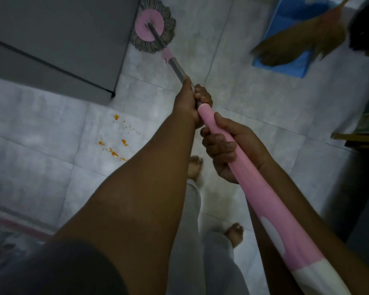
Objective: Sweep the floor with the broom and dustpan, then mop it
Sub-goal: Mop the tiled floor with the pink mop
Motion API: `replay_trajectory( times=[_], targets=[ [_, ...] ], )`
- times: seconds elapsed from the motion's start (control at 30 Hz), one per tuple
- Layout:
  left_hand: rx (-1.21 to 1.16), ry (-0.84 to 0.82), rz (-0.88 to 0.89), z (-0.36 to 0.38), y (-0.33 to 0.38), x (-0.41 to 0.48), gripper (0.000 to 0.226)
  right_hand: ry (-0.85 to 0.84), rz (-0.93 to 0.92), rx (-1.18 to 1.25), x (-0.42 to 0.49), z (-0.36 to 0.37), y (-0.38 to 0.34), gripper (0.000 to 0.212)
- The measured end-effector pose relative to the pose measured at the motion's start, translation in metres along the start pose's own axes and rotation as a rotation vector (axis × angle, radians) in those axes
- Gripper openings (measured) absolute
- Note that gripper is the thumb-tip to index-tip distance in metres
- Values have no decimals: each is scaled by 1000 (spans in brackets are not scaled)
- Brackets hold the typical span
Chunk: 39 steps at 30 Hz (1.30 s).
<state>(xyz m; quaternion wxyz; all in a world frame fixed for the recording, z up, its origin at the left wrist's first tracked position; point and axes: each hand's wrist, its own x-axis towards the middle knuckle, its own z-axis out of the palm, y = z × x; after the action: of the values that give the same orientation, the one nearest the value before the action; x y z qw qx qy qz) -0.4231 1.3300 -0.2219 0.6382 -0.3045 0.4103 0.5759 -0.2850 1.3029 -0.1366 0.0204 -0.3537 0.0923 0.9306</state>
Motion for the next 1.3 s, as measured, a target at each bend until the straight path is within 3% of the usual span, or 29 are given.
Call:
replay_trajectory(
  times=[0.13,0.4,1.0,1.3],
  targets=[
    [28,8,3,17,29,27,51,-23,-11,-5,26,8,-31,28],
    [20,-19,-17,7,-2,14,50,-12,-51,2,2,-10,-11,27],
    [142,11,-189,-82,-259,-145,48,125,-83,144,-224,-129,178,29],
    [159,5,-178,-60,-208,-123,48,159,-103,94,-185,-93,145,27]
  ],
)
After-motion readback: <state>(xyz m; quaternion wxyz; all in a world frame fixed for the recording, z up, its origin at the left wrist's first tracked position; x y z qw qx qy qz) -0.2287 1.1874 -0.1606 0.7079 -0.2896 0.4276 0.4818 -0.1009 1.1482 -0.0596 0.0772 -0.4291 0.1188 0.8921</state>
